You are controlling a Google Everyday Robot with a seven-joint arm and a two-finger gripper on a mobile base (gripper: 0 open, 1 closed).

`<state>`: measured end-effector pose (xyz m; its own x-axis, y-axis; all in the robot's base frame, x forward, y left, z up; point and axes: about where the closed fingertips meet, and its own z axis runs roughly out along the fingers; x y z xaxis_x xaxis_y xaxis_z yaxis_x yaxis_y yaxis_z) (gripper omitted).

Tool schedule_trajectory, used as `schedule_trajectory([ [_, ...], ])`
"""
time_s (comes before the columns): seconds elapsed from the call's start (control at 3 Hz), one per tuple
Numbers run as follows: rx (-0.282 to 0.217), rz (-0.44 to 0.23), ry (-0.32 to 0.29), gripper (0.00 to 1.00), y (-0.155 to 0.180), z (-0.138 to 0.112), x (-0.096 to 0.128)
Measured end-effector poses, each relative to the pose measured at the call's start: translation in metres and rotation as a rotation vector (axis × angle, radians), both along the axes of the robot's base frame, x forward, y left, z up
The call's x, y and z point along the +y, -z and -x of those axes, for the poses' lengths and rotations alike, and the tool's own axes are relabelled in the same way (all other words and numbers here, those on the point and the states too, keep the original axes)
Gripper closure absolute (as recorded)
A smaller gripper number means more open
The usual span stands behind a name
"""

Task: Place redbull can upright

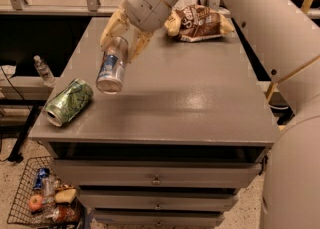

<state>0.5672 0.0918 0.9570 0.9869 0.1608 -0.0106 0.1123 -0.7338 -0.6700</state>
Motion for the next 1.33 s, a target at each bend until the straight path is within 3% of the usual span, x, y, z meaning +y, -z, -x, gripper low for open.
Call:
schedule_trajectory([
  [0.33, -0.03, 0.025, -0.06, 1.0, 0.007, -0.008, 0.009],
  [0.67, -0.204, 0.048, -0.174, 1.0, -0.023, -0.026, 0.018],
  [1.0, -0.428, 0.046, -0.273, 1.0, -0.066, -0.043, 0.017],
  [1.33, -0.625, 0.067, -0.323, 1.0, -0.093, -0.054, -0.001],
])
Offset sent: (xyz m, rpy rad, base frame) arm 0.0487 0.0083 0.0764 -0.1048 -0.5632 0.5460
